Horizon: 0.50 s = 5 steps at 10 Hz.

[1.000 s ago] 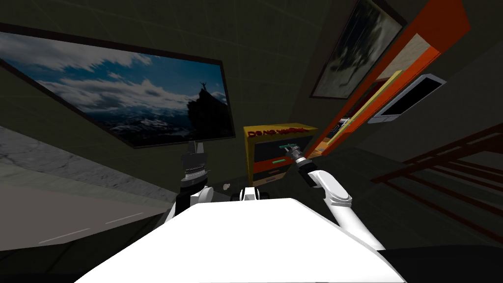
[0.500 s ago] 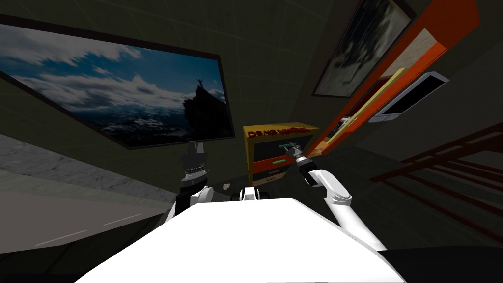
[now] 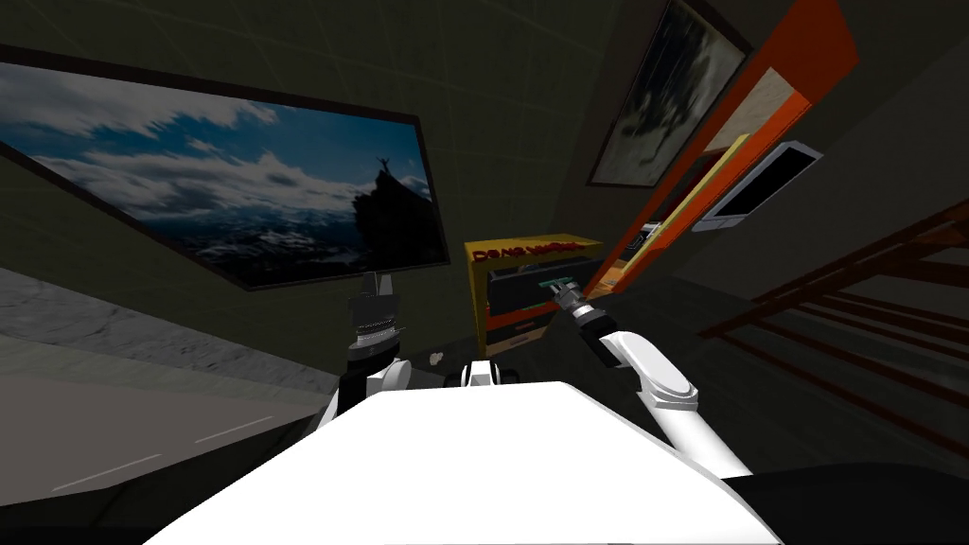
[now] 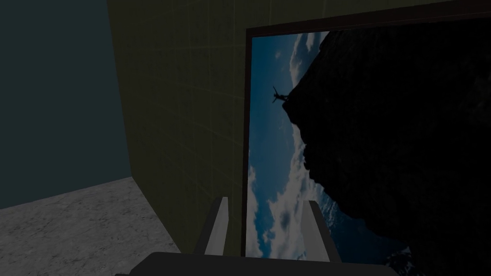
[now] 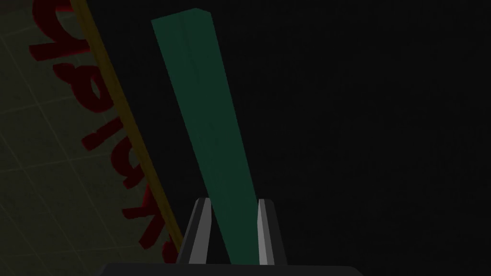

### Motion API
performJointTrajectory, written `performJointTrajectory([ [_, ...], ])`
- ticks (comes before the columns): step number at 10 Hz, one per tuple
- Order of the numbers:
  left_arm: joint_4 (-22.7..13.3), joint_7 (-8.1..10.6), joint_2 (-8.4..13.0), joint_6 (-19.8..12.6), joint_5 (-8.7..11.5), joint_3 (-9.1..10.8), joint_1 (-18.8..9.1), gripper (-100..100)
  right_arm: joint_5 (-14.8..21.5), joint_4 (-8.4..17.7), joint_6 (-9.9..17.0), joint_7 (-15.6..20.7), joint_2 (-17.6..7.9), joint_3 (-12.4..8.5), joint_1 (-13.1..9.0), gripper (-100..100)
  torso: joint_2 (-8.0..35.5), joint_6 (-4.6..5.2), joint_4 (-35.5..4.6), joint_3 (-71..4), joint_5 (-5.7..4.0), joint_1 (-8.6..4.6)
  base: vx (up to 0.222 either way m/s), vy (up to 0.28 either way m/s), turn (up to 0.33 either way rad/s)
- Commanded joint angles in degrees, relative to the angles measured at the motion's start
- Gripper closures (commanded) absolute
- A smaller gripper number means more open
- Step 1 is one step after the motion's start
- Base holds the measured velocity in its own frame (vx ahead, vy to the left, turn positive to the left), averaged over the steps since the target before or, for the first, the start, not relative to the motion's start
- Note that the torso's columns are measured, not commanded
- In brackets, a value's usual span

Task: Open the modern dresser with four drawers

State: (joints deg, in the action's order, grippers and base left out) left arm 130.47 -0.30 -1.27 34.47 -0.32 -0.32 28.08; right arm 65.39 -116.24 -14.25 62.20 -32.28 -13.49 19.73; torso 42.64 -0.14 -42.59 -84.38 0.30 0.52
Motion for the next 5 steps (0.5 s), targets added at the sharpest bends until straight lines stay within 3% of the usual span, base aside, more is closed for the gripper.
performJointTrajectory([
  [1,0.00,0.00,0.00,0.00,0.00,0.00,0.00,0,3.33,-3.11,-0.72,3.24,-1.32,-0.03,2.05,100,-0.03,-0.08,0.04,-0.02,0.02,0.13,-0.052,0.010,-0.051],
  [3,0.00,0.00,0.00,0.00,0.00,0.00,0.00,0,5.92,-5.01,-1.10,5.64,-2.26,0.01,3.72,100,-0.02,-0.23,0.09,0.00,0.05,0.36,-0.046,0.006,-0.045],
  [4,0.00,0.00,0.00,0.00,0.00,0.00,0.00,0,5.04,-3.47,-0.42,4.70,-2.03,-0.61,3.05,100,-0.03,-0.28,0.15,0.02,0.02,0.44,-0.020,-0.008,-0.035],
  [5,0.00,0.00,0.00,0.00,0.00,0.00,0.00,0,5.40,-4.20,-1.11,5.46,-2.04,-0.27,3.76,100,-0.16,-0.20,0.15,-0.07,0.01,0.27,-0.105,-0.029,-0.055],
])
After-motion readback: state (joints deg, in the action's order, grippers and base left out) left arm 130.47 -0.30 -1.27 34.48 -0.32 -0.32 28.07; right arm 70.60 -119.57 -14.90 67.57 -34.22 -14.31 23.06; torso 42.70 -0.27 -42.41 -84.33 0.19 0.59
